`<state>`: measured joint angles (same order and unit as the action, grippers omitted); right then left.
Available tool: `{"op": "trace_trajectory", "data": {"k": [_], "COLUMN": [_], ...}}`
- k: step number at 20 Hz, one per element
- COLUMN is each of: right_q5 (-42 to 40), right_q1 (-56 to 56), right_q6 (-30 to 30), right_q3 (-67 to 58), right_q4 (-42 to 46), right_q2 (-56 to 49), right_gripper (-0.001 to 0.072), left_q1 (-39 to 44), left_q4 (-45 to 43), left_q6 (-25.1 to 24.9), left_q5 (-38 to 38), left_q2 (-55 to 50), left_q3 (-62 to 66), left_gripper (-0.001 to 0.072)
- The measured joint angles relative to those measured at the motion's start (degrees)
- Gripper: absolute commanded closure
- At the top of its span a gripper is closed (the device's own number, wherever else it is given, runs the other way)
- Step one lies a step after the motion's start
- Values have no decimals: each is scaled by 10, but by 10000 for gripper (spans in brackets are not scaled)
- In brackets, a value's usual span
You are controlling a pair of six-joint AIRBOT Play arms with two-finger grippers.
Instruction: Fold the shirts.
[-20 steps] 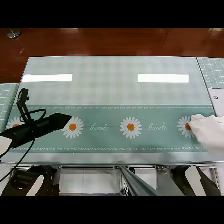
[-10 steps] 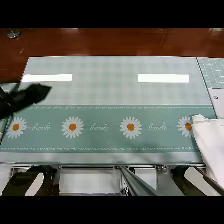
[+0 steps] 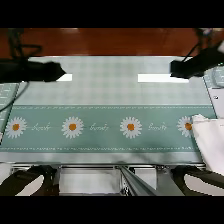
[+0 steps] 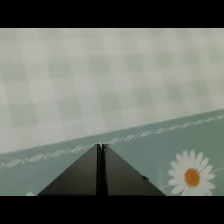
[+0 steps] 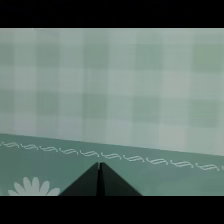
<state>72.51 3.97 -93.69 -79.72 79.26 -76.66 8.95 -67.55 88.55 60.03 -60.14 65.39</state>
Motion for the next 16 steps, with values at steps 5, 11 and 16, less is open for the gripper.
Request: {"op": "trace_trajectory", "data": {"k": [5,11,16], "right_q5": [-66,-85,-88], "right_q1": [33,39,40], "right_q6": [-36,-50,-54], "right_q3": [108,133,136], "right_q4": [23,26,28], "right_q2": [-16,-17,-17], "right_gripper": [680,680,680], "left_q1": [4,3,3], "left_q4": [-59,-77,-79], "left_q6": [17,19,21], "left_q5": [11,14,15], "left_q2": [-38,-48,-49], "left_q3": [-44,-54,-56], "left_gripper": [682,682,682]}}
